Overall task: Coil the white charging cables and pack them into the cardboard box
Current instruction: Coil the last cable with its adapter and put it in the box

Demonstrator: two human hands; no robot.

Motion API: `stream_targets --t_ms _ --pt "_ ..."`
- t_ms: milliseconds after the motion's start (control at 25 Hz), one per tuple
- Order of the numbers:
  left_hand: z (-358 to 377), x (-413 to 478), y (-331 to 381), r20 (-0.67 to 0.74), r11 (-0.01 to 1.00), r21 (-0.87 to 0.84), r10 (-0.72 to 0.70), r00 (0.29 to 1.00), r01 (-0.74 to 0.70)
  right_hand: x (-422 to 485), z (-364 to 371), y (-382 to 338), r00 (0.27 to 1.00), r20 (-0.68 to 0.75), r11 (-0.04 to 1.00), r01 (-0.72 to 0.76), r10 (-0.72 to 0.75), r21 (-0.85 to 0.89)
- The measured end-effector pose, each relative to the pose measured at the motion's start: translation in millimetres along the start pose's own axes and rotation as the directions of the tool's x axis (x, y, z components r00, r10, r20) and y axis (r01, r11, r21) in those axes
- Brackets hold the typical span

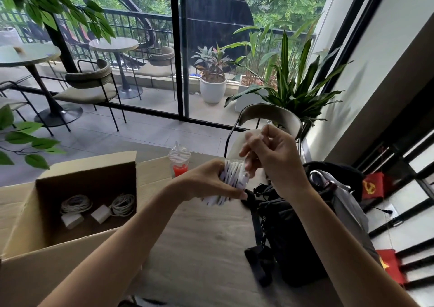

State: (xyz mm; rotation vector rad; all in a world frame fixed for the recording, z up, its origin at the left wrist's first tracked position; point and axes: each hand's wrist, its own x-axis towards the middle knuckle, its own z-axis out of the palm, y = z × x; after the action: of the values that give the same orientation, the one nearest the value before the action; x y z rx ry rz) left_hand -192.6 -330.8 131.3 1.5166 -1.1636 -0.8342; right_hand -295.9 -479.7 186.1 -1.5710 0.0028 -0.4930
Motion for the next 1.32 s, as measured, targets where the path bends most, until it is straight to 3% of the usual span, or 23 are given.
stream_targets --t_ms 120,240,320,520,680,840,960,1040,1080,1200,1320 --pt "-2 -3 -5 0.006 0.983 -0.183 0.018 1.0 -0.017 6 -10 -8 0.994 0.087 0.996 -0.075 0.072 0.038" --pt "-6 -7 -7 0.0 0.958 -0.283 0.041 0.999 -0.039 6 -21 -7 0.99 -0.041 0.979 -0.136 0.131 -0.149" --pt "-7 -8 -9 -0.013 0.941 -0.333 0.058 0.998 -0.059 3 -23 -3 0.984 -0.158 0.944 -0.126 0.081 -0.304" --pt "-1 -2 -12 -0.234 0.89 -0.417 0.088 0.968 -0.182 -1 -17 1 0.949 -0.309 0.863 -0.102 -0.065 -0.494" --pt "0 1 -11 -0.431 0.814 -0.518 0.017 0.902 -0.263 -3 -24 0 0.961 -0.264 0.77 -0.109 -0.079 -0.629" --pt "-6 -2 -10 -0.464 0.812 -0.54 -0.068 0.883 -0.221 -3 -34 -7 0.983 -0.173 0.834 -0.149 0.066 -0.531" --pt "-5 -2 -10 -0.416 0.847 -0.507 -0.076 0.906 -0.162 -1 -37 -17 0.989 -0.135 0.968 -0.084 0.053 -0.236" --pt "-3 -3 -12 -0.386 0.841 -0.524 -0.092 0.918 -0.136 2 -39 -24 0.989 -0.141 0.999 -0.042 0.039 -0.021" --pt "-2 -3 -13 -0.37 0.833 -0.539 -0.1 0.924 -0.126 3 -41 -26 0.991 -0.128 1.0 -0.028 0.028 0.002" --pt "1 -2 -12 -0.322 0.791 -0.602 -0.109 0.94 -0.114 5 -38 -20 0.999 -0.05 0.989 -0.007 0.0 -0.151" --pt "1 1 -8 -0.267 0.69 -0.715 -0.119 0.956 -0.113 6 -33 -2 0.992 -0.111 0.894 0.007 -0.063 -0.448"
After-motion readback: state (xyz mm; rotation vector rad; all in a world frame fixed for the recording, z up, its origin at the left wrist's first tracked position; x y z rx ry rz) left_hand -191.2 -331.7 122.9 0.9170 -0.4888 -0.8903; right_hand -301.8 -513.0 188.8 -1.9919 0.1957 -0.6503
